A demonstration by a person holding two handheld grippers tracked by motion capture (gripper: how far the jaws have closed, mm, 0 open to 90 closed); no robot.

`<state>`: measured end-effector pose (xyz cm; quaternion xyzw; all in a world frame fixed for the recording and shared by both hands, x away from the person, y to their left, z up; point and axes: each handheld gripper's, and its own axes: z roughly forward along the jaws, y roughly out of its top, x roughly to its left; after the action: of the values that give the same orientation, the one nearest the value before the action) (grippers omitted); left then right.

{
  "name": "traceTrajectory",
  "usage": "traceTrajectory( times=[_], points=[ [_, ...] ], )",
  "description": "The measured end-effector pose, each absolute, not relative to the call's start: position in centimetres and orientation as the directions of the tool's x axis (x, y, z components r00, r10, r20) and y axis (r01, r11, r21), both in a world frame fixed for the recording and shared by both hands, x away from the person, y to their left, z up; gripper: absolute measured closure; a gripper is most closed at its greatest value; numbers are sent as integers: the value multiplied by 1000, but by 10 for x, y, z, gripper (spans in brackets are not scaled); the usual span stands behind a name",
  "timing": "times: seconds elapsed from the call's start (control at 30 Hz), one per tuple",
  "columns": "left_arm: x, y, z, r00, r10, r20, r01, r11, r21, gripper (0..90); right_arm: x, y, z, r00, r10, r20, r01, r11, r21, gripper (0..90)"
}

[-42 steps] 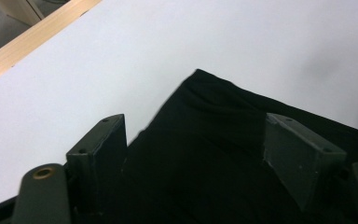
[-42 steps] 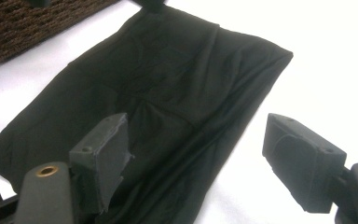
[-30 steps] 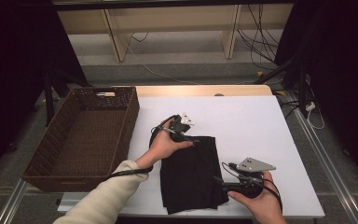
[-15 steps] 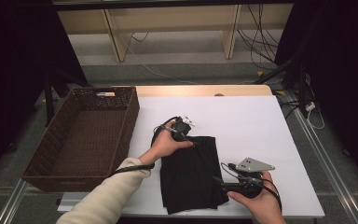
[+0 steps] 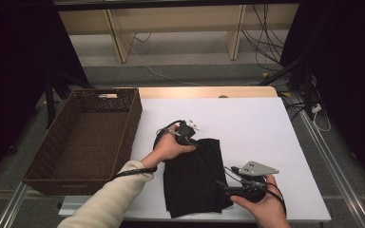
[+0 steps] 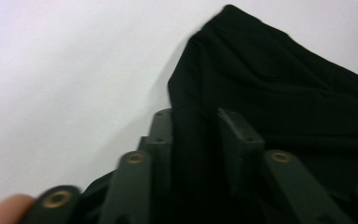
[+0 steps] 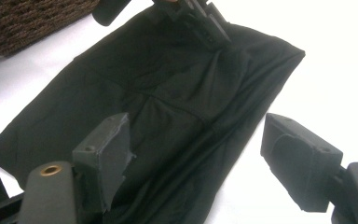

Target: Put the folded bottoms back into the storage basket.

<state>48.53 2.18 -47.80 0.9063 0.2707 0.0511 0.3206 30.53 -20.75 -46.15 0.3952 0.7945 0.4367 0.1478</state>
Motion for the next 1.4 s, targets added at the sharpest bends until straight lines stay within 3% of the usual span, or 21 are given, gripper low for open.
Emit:
traceTrajectory(
  times=[0.1, 0.37, 1.03, 1.4],
  points=[
    [483, 21, -478, 849, 522, -79, 457, -653, 603, 761, 305, -208, -462, -643, 757, 111, 499, 306, 811, 252],
    [478, 21, -478, 850, 523, -58, 441, -647, 622, 794, 306, -208, -462, -641, 759, 111, 502, 306, 809, 252],
    [451, 44, -470, 848, 529, 25, 316, -542, 779, 812, 308, -212, -464, -618, 779, 110, 514, 294, 806, 251],
    [436, 52, -459, 852, 520, 66, 261, -531, 806, 813, 309, -213, -465, -610, 785, 109, 519, 292, 803, 251]
  ],
)
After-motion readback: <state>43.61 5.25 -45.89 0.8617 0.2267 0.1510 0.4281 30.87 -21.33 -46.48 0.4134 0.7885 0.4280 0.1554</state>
